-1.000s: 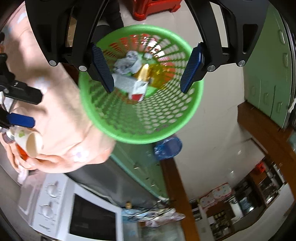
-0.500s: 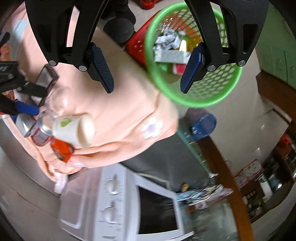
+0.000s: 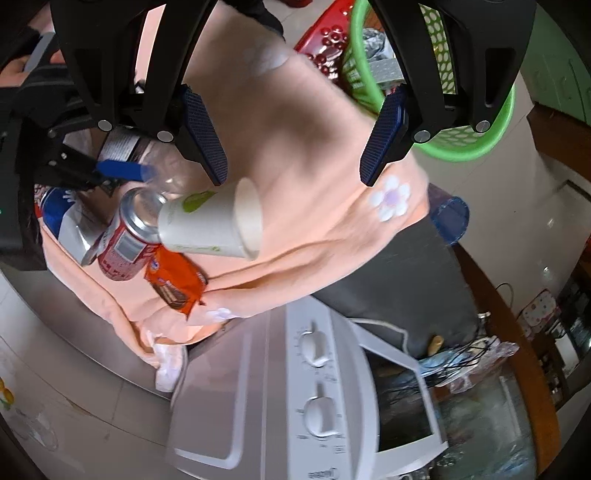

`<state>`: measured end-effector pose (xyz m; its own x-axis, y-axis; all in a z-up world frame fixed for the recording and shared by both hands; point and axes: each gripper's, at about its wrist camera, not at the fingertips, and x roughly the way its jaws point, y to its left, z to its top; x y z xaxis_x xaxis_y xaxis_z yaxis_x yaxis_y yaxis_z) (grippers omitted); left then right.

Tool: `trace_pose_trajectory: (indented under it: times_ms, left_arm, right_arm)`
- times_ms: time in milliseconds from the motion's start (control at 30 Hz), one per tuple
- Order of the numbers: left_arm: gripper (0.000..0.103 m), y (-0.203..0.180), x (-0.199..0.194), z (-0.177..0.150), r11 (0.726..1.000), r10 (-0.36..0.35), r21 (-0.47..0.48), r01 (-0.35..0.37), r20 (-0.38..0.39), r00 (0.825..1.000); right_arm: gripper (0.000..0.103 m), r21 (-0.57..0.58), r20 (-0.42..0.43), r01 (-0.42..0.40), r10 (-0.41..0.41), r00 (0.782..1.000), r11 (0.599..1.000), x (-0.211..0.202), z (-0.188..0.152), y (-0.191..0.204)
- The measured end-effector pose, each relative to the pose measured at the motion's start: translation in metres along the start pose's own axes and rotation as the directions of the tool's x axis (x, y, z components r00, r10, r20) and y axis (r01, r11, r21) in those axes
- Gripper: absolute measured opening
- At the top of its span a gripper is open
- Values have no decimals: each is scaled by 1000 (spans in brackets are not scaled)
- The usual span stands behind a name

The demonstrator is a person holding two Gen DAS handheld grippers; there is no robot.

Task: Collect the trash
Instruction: 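Grasp the white paper cup with the left tool while the right tool grasps the clear plastic cup, then carry both cups over the green basket and open both tools to drop them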

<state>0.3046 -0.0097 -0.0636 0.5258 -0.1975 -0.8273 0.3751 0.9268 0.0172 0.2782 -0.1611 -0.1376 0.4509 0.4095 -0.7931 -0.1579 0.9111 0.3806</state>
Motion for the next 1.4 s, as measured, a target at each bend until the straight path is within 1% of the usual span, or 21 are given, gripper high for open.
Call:
trace_pose_trajectory:
  times_ms: [33,233,333,533,733,833,900,933,1000,1067,1100,1133,1167,1200,1267,1300,1400]
  left_arm:
    - [73,-2,2,1,1000,-5,3,5,-1,1000]
    - [73,-21,14,10,998,-49,32,49,-15,999]
    - [83,-32,20,13,997,-58,46,59,-23,998]
    - [83,-49,31,17,994,-78,73,80,-31,996]
    - [83,-64,43,19,992,-98,77,102,-49,994]
    - [83,-73,48,20,992,-90,88,94,-47,995]
    - [81,-77,54,21,991,-94,87,98,-52,994]
    - [77,-78,55,21,991,-98,86,102,-53,994]
    - [74,-81,59,22,991,-105,79,110,-60,993]
    - [52,-83,61,22,988,-130,73,134,-61,990]
    - [49,-82,62,21,986,-150,63,155,-68,986]
    - [43,-82,61,20,984,-167,57,171,-62,984]
    - [33,-81,59,20,981,-184,57,187,-56,981]
    - [27,-81,57,19,978,-197,60,200,-51,979]
    - [7,-81,53,17,974,-215,64,218,-46,976]
    - [4,-81,51,15,973,-218,68,220,-42,975]
    - [2,-77,44,10,973,-219,71,220,-21,975]
  right_arm:
    - [51,-1,0,-2,2,1000,1000,-2,-1,-2]
    - [50,-3,27,-3,3,1000,1000,-16,-7,-5]
    - [50,-6,46,-1,1,999,1000,-29,-10,-8]
    - [50,-2,68,8,-8,998,1000,-56,-26,-16]
    - [50,29,91,15,-18,996,999,-77,-40,-28]
    - [50,43,102,14,-18,995,999,-85,-44,-33]
    - [50,44,108,18,-23,994,999,-88,-46,-34]
    - [50,45,109,19,-24,994,999,-90,-47,-35]
    - [50,48,111,22,-27,993,999,-92,-48,-36]
    - [50,52,111,22,-28,993,998,-94,-49,-36]
    - [50,53,112,21,-26,993,998,-95,-50,-36]
    - [50,52,112,21,-27,993,998,-95,-51,-36]
    - [50,50,113,20,-25,993,999,-96,-51,-35]
    - [50,48,112,18,-23,993,999,-96,-52,-34]
    - [50,40,113,13,-18,993,999,-95,-50,-32]
    - [50,34,113,11,-15,994,999,-95,-50,-30]
    - [50,22,114,2,-5,994,1000,-94,-48,-24]
